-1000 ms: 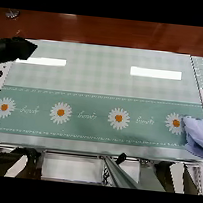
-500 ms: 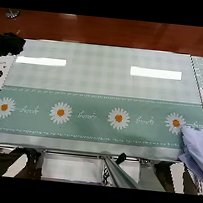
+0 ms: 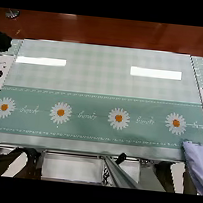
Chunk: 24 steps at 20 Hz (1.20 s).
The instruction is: Fold the shirts.
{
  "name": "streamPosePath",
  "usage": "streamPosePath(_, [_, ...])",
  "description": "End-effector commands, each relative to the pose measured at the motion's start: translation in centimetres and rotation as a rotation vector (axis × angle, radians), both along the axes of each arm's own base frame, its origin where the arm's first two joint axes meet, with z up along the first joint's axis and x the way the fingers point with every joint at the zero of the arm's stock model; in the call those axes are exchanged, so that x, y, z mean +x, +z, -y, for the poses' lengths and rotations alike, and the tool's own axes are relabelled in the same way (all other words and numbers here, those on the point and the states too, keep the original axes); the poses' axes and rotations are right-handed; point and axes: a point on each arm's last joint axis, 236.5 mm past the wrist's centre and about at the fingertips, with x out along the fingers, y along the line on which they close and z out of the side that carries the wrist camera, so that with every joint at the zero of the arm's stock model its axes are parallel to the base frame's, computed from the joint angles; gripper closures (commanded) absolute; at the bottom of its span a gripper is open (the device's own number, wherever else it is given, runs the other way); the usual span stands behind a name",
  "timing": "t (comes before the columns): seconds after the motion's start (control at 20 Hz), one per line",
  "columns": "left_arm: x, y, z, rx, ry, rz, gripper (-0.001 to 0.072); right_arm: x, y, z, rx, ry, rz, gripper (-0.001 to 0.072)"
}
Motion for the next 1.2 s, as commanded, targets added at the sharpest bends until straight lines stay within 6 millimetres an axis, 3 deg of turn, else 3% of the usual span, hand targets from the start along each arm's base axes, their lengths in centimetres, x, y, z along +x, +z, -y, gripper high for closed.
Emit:
streamPosePath(0.0, [0.2,-0.1,-0.3,0.0,0.008,0.003,0.0441,-0.9,-0.5,-0.3,-0.02,-0.064,0.026,0.0481])
streamPosePath(0.05, [0.3,-0.2,-0.3,-0.001,0.008,0.0,0.0441,-0.8,-0.8,-0.3,-0.027,-0.078,0.046,0.0364])
streamPosePath(0.15, [0.3,-0.6,-0.1,-0.003,0.001,-0.012,0.0441,0.2,-1.7,-0.2,-0.023,-0.07,0.104,0.0333])
streamPosePath(0.25, [0.3,-1.4,0.7,-0.009,-0.022,-0.045,0.044,3.2,-3.6,0.3,-0.022,-0.041,0.252,0.0334])
streamPosePath(0.35, [-0.3,-3.4,2.4,-0.023,-0.074,-0.129,0.0409,10.5,-5.8,2.0,-0.049,0.07,0.536,0.0335])
streamPosePath(0.4, [-0.8,-4.7,3.9,-0.029,-0.118,-0.184,0.0232,15.3,-5.7,2.8,-0.073,0.15,0.694,0.0335])
streamPosePath(0.45, [-1.3,-5.9,5.6,-0.031,-0.168,-0.239,0.0155,20.3,-4.8,3.1,-0.089,0.248,0.85,0.0333])
streamPosePath(0.55, [-2.4,-8.4,9.5,-0.001,-0.305,-0.338,0.0119,30.0,-0.6,2.4,-0.127,0.459,1.144,0.0226])
streamPosePath(0.65, [-3.0,-10.7,13.7,0.008,-0.416,-0.411,0.0119,37.1,3.9,-0.4,-0.129,0.67,1.336,0.022])
streamPosePath(0.7, [-3.5,-11.9,15.8,0.018,-0.473,-0.448,0.0119,39.1,5.0,-2.1,-0.098,0.749,1.362,0.0157])
streamPosePath(0.8, [-5.4,-14.4,17.6,0.059,-0.495,-0.596,0.0119,41.2,5.0,-5.4,0.01,0.842,1.316,0.0153])
streamPosePath(0.85, [-6.3,-15.4,17.4,0.092,-0.458,-0.674,0.0117,41.5,4.2,-6.4,0.053,0.865,1.255,0.0131])
streamPosePath(0.9, [-7.1,-15.8,17.1,0.142,-0.438,-0.734,0.0069,41.4,3.3,-7.2,0.1,0.902,1.19,0.012])
streamPosePath(0.95, [-7.5,-15.8,17.0,0.188,-0.429,-0.761,-0.0002,41.1,2.0,-8.3,0.155,0.939,1.124,0.0117])
streamPosePath(1.15, [-6.5,-13.6,19.1,0.269,-0.478,-0.671,-0.0004,40.3,-1.6,-11.3,0.313,1.074,0.918,0.0114])
